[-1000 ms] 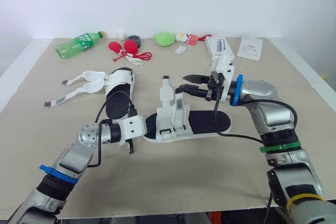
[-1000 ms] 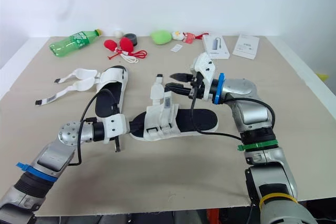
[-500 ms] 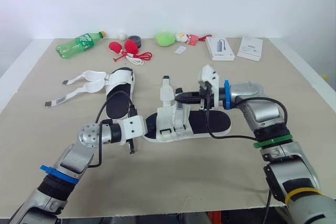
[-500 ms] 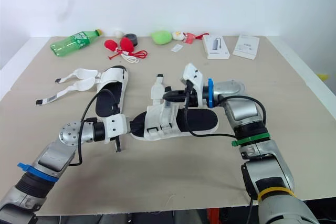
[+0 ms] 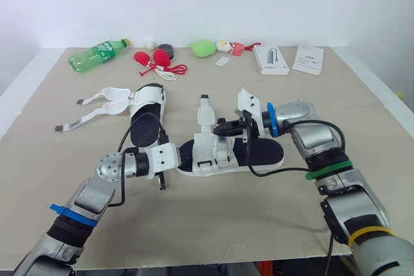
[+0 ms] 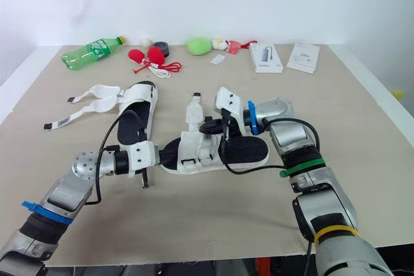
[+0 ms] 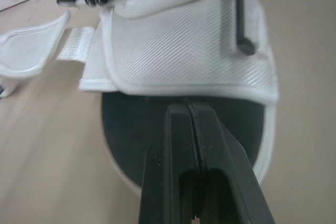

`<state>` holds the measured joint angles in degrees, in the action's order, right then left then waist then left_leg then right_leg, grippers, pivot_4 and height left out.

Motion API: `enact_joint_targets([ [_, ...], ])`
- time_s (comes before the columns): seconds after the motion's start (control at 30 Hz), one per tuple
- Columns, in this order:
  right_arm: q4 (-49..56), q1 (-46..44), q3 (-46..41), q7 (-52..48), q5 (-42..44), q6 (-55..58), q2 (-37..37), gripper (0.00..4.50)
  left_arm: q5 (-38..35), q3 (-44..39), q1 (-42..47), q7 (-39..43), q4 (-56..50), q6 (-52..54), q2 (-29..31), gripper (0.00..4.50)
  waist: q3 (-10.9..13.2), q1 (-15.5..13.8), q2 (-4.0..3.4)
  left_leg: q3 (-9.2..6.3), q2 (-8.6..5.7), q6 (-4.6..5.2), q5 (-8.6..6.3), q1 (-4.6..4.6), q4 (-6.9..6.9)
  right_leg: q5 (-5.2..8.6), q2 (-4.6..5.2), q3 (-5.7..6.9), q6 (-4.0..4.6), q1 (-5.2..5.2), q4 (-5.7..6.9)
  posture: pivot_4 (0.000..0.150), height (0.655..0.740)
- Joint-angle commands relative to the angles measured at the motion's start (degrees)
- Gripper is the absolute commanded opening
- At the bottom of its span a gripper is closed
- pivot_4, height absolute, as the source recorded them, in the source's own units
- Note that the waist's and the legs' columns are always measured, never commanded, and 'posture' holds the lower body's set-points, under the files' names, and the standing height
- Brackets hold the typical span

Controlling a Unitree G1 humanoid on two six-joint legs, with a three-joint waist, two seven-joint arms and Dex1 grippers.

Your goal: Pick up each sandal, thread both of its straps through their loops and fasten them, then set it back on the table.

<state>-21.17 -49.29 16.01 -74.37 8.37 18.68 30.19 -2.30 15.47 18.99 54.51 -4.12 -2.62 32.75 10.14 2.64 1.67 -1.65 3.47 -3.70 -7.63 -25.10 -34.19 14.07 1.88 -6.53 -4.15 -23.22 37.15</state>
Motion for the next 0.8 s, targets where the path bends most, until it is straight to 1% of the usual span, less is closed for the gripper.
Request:
enact_joint_targets([
  [0.03,3.7,2.4,0.2,-1.0,0.3,2.9,1.5,0.01,-1.1,1.9,-1.7,3.7,-0.3,-0.1,0.8,0.0,0.0,0.0,0.0,-0.01,0.0,-0.02,-0.05,0.0,0.02,0.06,-0.01,0.0,0.0,0.0,0.0,0.15,0.74],
  [0.23,5.0,3.6,-1.4,1.6,0.4,3.7,1.1,0.01,-1.7,1.5,-1.2,5.5,0.5,-1.1,1.3,0.0,0.0,0.0,-0.01,-0.05,0.0,0.0,-0.18,0.0,0.08,0.23,-0.04,0.0,-0.05,0.02,0.01,0.15,0.74],
  [0.3,3.9,2.5,-2.8,3.7,0.8,3.2,0.1,0.01,-1.3,1.7,-0.9,6.1,1.0,-1.7,1.5,0.0,0.0,0.1,-0.01,-0.05,0.0,0.02,-0.2,0.0,0.09,0.23,-0.05,0.0,-0.09,0.02,0.01,0.15,0.74],
  [0.37,1.2,-0.2,-5.0,6.4,1.3,2.1,-1.3,0.01,-1.1,1.8,-0.7,6.5,1.3,-2.2,1.7,0.0,0.0,0.1,-0.02,-0.06,0.0,0.02,-0.2,0.01,0.08,0.25,-0.08,0.0,-0.04,0.02,0.01,0.15,0.74],
  [0.43,-3.2,-4.9,-7.9,9.2,3.0,5.1,-3.1,0.01,-0.9,1.8,-0.5,6.8,1.7,-2.6,1.8,0.0,0.0,0.2,-0.04,-0.06,0.01,0.02,-0.19,0.01,0.07,0.2,-0.09,0.0,0.01,0.01,0.01,0.15,0.74],
  [0.53,-9.1,-10.9,-10.1,11.2,4.6,9.8,-5.0,0.99,-0.6,1.9,-0.4,6.9,2.1,-3.1,2.1,0.0,0.1,0.3,-0.17,-0.04,0.01,0.05,-0.16,-0.02,0.01,0.07,-0.08,-0.01,0.04,-0.04,0.01,0.15,0.74],
  [0.57,-11.1,-12.5,-10.4,11.5,4.8,10.8,-5.7,1.43,-0.5,2.0,-0.3,6.9,2.2,-3.2,2.2,0.0,0.1,0.3,-0.17,-0.05,0.02,0.05,-0.16,-0.01,0.01,0.07,-0.08,-0.01,0.04,-0.04,0.03,0.15,0.74],
  [0.63,-16.0,-15.6,-11.2,12.7,5.4,15.7,-7.2,2.48,-0.4,2.1,-0.3,6.8,2.4,-3.4,2.2,0.0,0.1,0.3,-0.18,-0.06,0.04,0.05,-0.16,0.0,0.03,0.12,-0.12,0.0,0.07,-0.05,0.06,0.15,0.74],
  [0.67,-18.8,-16.8,-11.7,13.5,5.3,16.1,-8.1,3.0,-0.3,2.2,-0.3,6.8,2.4,-3.5,2.1,0.0,0.1,0.3,-0.16,-0.07,0.04,0.05,-0.16,-0.01,0.06,0.16,-0.13,0.0,0.06,-0.05,0.08,0.15,0.74],
  [0.73,-24.2,-19.0,-12.0,14.9,4.9,18.6,-9.4,3.85,-0.2,2.3,-0.4,6.6,2.1,-3.4,1.9,0.0,0.1,0.2,-0.16,-0.08,0.04,0.06,-0.18,-0.01,0.1,0.15,-0.15,0.0,0.03,-0.04,0.08,0.15,0.74],
  [0.8,-28.1,-20.9,-11.6,13.5,5.3,23.6,-10.2,4.3,-0.2,2.4,-0.5,6.5,1.8,-3.3,1.9,0.0,0.1,0.2,-0.17,-0.09,0.04,0.07,-0.18,-0.02,0.14,0.14,-0.15,0.0,0.01,-0.04,0.09,0.15,0.74],
])
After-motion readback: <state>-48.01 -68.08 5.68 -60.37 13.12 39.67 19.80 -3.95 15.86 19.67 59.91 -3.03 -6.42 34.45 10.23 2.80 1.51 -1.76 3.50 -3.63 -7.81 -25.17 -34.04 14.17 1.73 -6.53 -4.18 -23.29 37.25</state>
